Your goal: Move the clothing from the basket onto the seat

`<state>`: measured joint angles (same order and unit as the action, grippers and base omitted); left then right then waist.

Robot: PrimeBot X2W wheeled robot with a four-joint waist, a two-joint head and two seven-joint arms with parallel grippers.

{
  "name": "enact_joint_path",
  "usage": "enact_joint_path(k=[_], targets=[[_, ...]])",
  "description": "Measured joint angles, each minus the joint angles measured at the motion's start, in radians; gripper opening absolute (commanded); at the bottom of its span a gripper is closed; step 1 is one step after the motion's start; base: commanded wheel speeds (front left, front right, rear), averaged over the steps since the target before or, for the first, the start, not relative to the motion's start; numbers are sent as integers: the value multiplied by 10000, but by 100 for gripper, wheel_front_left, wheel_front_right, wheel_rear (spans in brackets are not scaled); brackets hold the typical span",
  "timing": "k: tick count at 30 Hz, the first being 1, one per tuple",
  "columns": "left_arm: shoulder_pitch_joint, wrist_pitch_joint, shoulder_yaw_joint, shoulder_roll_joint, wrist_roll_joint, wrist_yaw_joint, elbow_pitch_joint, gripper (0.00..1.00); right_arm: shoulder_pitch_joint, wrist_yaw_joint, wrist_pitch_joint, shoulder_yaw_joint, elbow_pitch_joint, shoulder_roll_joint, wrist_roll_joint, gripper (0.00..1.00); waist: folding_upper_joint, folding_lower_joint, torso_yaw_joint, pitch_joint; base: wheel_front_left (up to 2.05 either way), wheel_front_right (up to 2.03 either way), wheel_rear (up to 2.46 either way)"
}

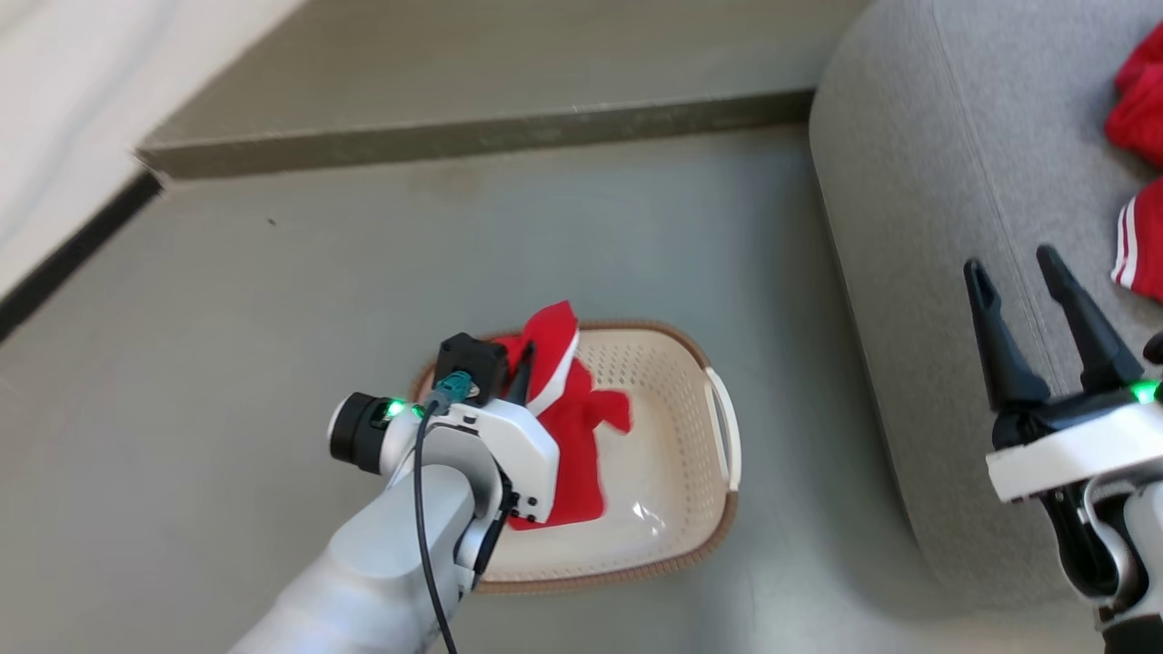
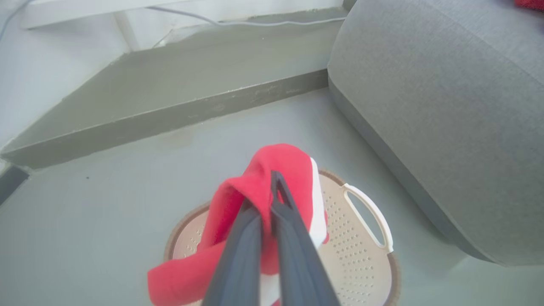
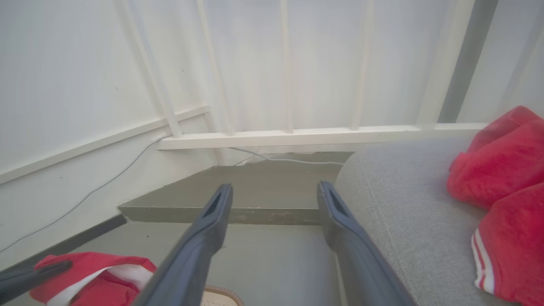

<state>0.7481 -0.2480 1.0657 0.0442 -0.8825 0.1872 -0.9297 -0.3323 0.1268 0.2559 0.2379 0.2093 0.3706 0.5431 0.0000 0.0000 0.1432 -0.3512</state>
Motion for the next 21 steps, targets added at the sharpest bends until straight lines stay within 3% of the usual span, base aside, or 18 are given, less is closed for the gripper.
enact_joint_path(k=[8, 21], targets=[[-670, -2, -1296, -25, 1478, -46, 1183, 0, 727, 0, 0, -79, 420, -209, -362, 100, 0, 1, -446, 1041, 0, 0, 0], [-1514, -2, -3037, 148, 3095, -593, 3032, 0, 1853, 0, 0, -100, 953, -727, -1237, 100, 0, 0, -857, 2720, 0, 0, 0]])
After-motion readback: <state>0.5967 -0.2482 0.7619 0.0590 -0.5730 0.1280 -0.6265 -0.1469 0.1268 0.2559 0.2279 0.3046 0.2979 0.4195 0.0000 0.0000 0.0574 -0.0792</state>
